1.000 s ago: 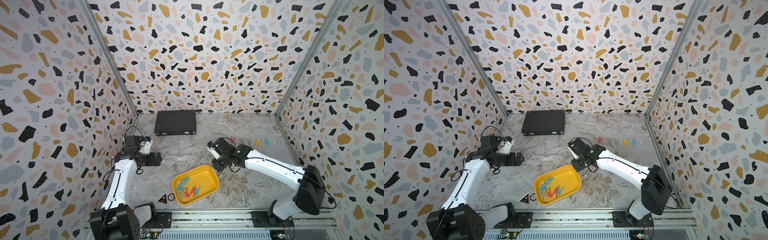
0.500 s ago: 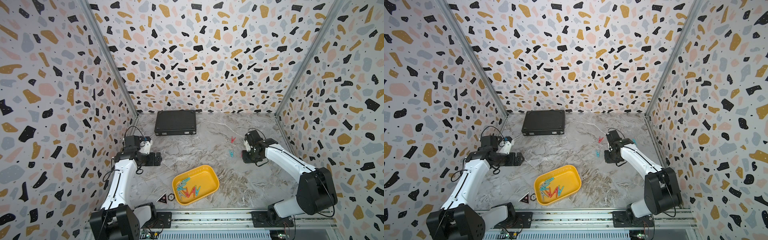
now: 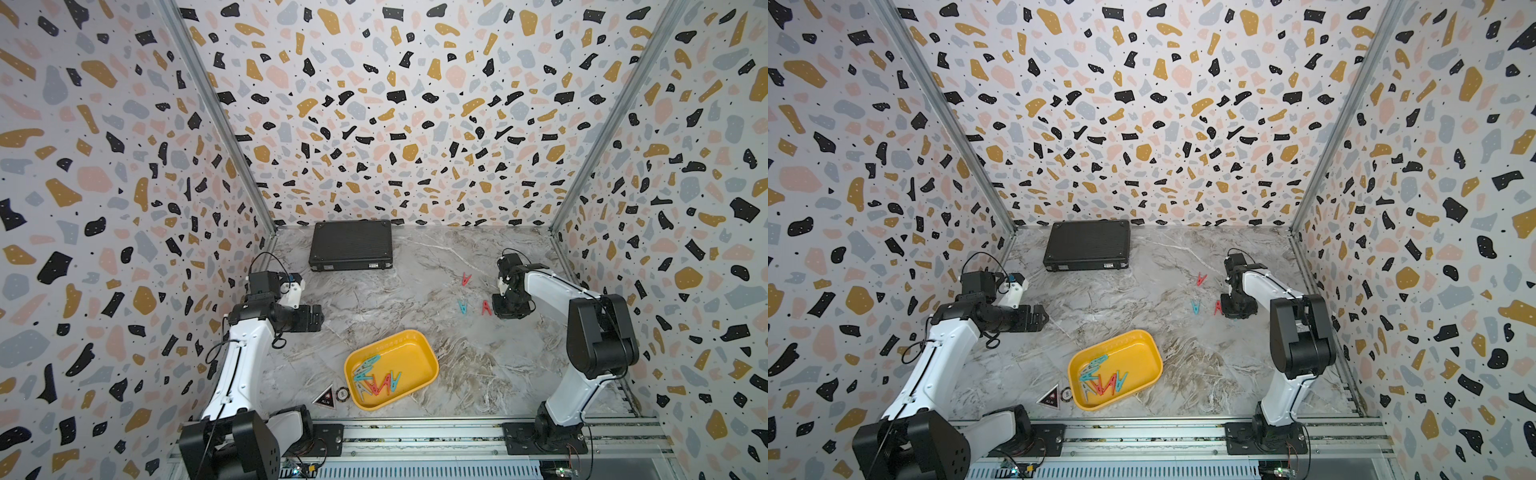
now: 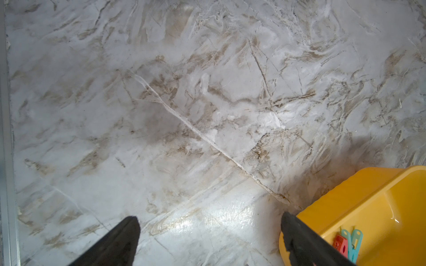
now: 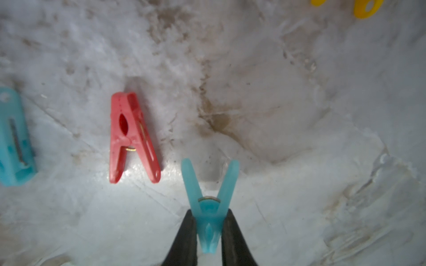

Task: Take the clothespins out of the storage box
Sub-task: Place the clothespin at the center of the board.

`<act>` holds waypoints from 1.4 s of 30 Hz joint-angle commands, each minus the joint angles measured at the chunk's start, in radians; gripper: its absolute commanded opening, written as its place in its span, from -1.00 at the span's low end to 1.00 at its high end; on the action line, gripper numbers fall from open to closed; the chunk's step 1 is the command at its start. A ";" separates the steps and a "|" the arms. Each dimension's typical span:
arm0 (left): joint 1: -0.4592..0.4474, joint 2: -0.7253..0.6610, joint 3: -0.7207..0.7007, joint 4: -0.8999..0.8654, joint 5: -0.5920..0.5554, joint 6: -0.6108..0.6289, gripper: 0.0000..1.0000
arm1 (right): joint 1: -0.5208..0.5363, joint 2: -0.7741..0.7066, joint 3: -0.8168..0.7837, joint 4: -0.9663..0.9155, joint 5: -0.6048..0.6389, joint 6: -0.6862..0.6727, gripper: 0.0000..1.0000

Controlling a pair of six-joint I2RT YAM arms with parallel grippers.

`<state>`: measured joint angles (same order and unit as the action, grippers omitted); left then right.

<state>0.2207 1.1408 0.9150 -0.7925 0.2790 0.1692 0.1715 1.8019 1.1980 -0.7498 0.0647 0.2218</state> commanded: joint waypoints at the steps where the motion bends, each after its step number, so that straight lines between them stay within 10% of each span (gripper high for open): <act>1: 0.006 -0.023 0.003 0.001 0.006 0.009 1.00 | -0.006 0.029 0.041 -0.008 0.012 -0.022 -0.85; 16: 0.007 -0.018 0.005 0.000 0.009 0.010 1.00 | -0.009 0.110 0.102 -0.011 0.010 -0.024 -0.48; 33: 0.007 -0.007 0.006 -0.002 0.010 0.010 0.99 | 0.007 -0.281 0.086 -0.131 -0.197 -0.014 -0.17; 42: 0.008 0.008 0.013 -0.006 0.005 0.008 1.00 | 0.398 -0.481 0.055 -0.133 -0.324 -0.040 -0.13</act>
<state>0.2226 1.1492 0.9150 -0.7933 0.2794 0.1692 0.4786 1.3312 1.2720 -0.8433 -0.1993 0.1917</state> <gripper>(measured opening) 0.997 0.436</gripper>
